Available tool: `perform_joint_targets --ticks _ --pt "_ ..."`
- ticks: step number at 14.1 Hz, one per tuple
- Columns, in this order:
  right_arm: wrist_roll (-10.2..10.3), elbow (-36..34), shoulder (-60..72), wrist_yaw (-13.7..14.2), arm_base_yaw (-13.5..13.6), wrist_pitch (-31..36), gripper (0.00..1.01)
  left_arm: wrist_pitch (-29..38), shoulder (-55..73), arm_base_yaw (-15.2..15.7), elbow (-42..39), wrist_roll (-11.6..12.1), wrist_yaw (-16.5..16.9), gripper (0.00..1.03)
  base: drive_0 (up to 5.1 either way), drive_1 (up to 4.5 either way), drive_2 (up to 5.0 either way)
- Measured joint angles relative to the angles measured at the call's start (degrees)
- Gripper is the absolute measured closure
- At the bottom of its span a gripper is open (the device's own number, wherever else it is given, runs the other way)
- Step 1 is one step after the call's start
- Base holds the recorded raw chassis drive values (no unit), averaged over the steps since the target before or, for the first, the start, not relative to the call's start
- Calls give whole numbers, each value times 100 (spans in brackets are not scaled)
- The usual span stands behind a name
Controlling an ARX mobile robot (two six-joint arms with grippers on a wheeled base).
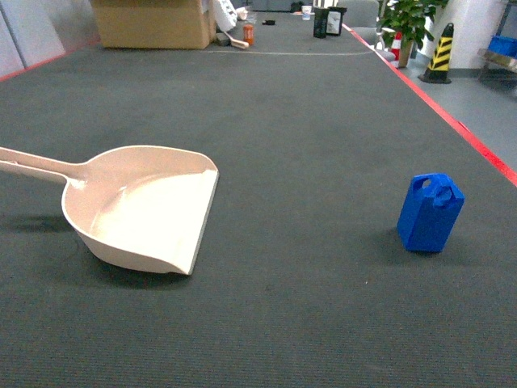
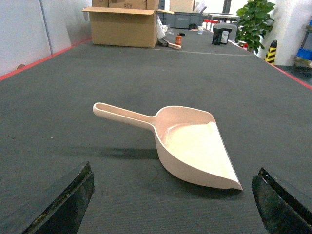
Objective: Place part in tray to right shelf
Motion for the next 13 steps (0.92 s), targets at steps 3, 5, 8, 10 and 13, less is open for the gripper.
perform_joint_targets --ticks 3,5,8,10,13 --pt "0 0 0 0 0 0 3 0 0 0 0 0 0 5 0 0 0" --pt "0 -2 0 0 0 0 3 0 0 0 0 0 0 5 0 0 0" --pt "0 0 0 -2 0 0 3 0 0 0 0 0 0 5 0 0 0" --pt "0 0 0 0 0 0 3 0 0 0 0 0 0 5 0 0 0" --pt "0 0 0 0 0 0 3 0 0 0 0 0 0 5 0 0 0"
